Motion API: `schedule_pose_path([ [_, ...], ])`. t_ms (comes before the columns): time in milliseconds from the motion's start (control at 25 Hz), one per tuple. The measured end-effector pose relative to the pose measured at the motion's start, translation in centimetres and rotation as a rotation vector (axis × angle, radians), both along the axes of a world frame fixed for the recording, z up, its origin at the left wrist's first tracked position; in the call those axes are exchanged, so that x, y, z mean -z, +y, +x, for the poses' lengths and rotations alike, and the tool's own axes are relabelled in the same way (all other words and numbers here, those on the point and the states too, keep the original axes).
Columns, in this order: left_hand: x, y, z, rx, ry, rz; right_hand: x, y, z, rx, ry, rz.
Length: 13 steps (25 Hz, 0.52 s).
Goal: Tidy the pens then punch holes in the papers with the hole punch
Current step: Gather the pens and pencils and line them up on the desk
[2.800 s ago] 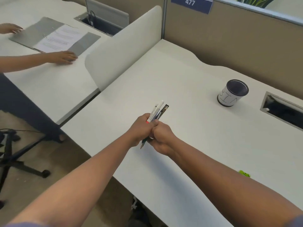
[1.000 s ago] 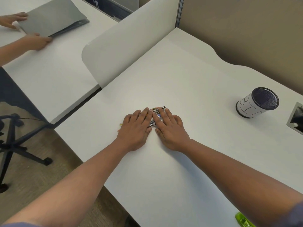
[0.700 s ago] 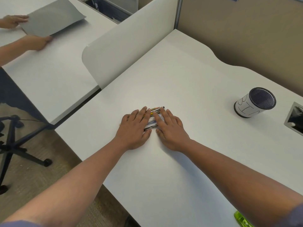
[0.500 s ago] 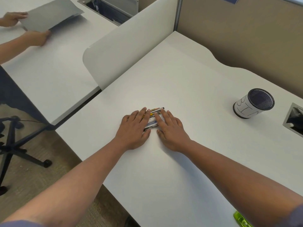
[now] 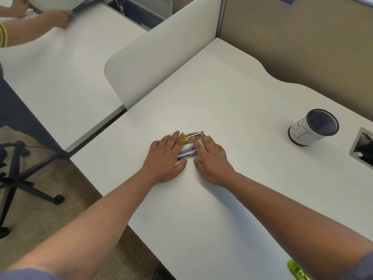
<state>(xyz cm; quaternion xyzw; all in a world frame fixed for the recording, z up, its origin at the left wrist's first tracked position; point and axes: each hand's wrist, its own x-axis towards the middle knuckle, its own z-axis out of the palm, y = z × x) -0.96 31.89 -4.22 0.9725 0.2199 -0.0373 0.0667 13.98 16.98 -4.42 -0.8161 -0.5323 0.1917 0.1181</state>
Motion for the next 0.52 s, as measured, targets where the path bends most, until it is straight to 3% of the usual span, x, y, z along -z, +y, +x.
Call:
schedule_pose_path([
  [320, -0.43, -0.17, -0.24, -0.007, -0.049, -0.01, -0.01, 0.03, -0.13, 0.014, 0.019, 0.032],
  [520, -0.56, -0.6, -0.51, 0.041, -0.292, 0.045, -0.17, 0.05, -0.13, 0.04, 0.022, 0.148],
])
